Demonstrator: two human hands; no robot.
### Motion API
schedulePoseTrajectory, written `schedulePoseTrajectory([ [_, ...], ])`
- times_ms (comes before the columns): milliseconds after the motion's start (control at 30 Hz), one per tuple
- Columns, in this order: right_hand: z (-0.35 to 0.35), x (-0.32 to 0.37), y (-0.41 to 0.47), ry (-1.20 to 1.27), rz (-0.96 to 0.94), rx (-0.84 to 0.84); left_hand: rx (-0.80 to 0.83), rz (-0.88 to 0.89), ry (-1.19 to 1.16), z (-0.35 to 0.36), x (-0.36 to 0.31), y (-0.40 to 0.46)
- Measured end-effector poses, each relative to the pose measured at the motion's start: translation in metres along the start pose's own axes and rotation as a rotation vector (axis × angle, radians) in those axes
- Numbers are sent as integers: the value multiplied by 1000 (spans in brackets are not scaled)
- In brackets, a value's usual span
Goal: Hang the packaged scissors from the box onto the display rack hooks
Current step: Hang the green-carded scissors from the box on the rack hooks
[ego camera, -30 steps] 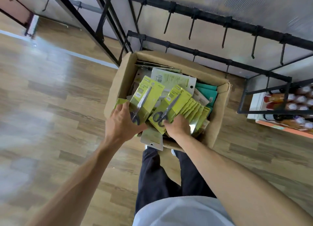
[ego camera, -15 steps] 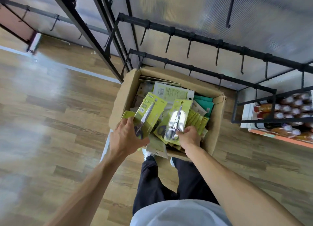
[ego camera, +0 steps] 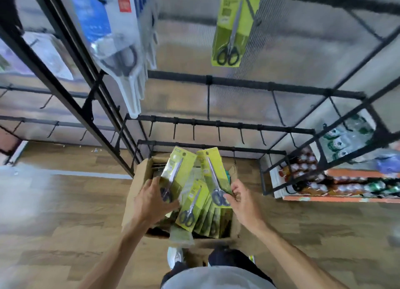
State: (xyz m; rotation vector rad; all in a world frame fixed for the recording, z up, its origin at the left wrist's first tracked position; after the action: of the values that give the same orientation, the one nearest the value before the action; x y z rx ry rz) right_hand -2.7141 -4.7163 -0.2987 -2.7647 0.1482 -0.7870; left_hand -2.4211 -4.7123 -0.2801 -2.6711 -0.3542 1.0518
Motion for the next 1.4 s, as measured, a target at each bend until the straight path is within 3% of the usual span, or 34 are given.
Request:
schedulePoseTrajectory([
  [267,-112,57,-12,119,-131,-269,-158,244,-31,-77,-91,18],
  [567,-212,117,-9,210,-326,-442,-285,435,-89,-145,-171,10],
  [1033,-244,139,16,322,-354,-379,-385,484,-51,-183,-195,-1],
  [1400,-244,144,68,399,-220,-274,-430,495,-49,-186,-200,-8],
])
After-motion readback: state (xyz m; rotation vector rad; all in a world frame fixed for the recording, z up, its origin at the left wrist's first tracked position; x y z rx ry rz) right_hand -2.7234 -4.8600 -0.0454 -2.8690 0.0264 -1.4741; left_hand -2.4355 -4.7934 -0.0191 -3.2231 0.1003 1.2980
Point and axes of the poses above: each hand's wrist, its own y-axis towards the middle knuckle, its own z-axis out of the palm, x = y × z, the point moved 8 cm from there along y, towards the middle knuckle, and after that the axes turned 14 degrees about -y, right-handed, at the moved point
